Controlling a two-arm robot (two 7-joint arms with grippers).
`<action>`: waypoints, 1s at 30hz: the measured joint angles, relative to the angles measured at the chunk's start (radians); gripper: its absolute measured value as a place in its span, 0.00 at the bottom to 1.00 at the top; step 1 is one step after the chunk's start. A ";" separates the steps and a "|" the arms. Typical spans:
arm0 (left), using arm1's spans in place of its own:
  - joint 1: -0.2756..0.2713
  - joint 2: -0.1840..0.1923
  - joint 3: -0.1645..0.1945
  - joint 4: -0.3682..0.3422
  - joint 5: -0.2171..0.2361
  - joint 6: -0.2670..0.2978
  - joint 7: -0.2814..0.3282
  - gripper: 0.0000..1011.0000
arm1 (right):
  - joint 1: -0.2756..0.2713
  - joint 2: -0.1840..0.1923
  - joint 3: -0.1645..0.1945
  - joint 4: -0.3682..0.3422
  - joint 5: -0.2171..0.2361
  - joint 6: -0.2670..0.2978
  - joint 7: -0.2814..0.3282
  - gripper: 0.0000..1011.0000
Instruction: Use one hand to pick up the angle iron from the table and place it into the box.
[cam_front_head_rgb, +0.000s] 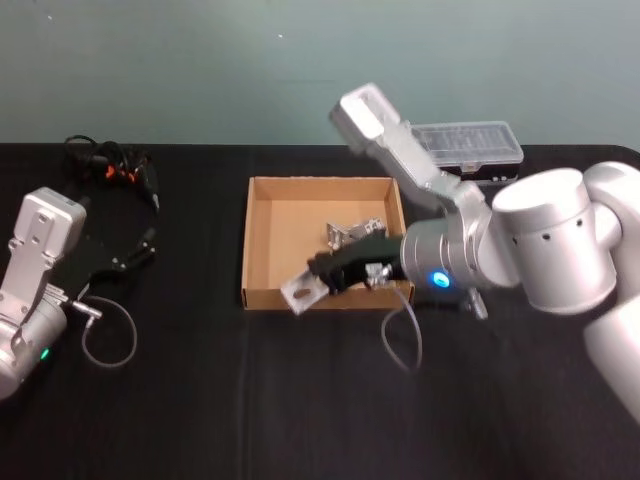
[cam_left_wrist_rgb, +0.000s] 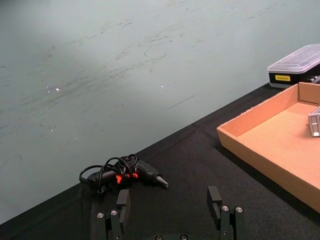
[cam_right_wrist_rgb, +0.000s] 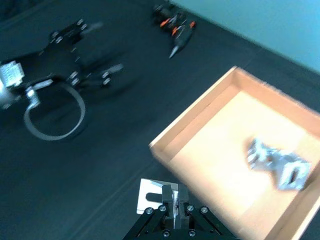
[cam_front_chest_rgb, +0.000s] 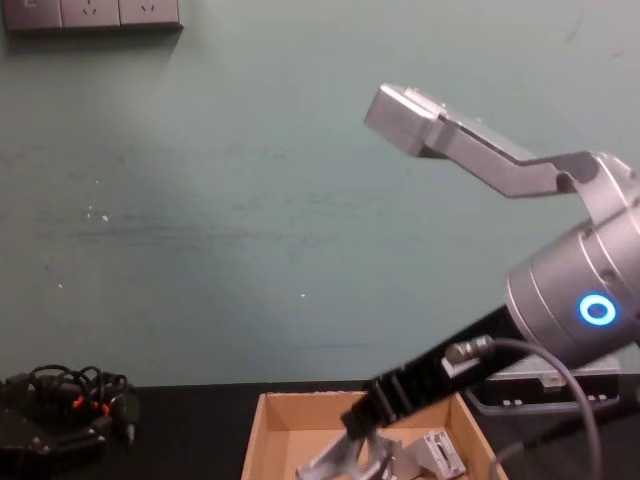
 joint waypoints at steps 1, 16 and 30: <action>0.000 0.000 0.000 0.000 0.000 0.000 0.000 1.00 | 0.009 -0.005 0.002 0.013 -0.004 -0.006 0.000 0.06; 0.000 0.000 0.000 0.000 0.000 0.000 0.000 1.00 | 0.199 -0.134 -0.058 0.377 -0.100 -0.093 0.008 0.06; 0.000 0.000 0.000 0.000 0.000 0.000 0.000 1.00 | 0.278 -0.218 -0.066 0.589 -0.143 -0.139 0.022 0.06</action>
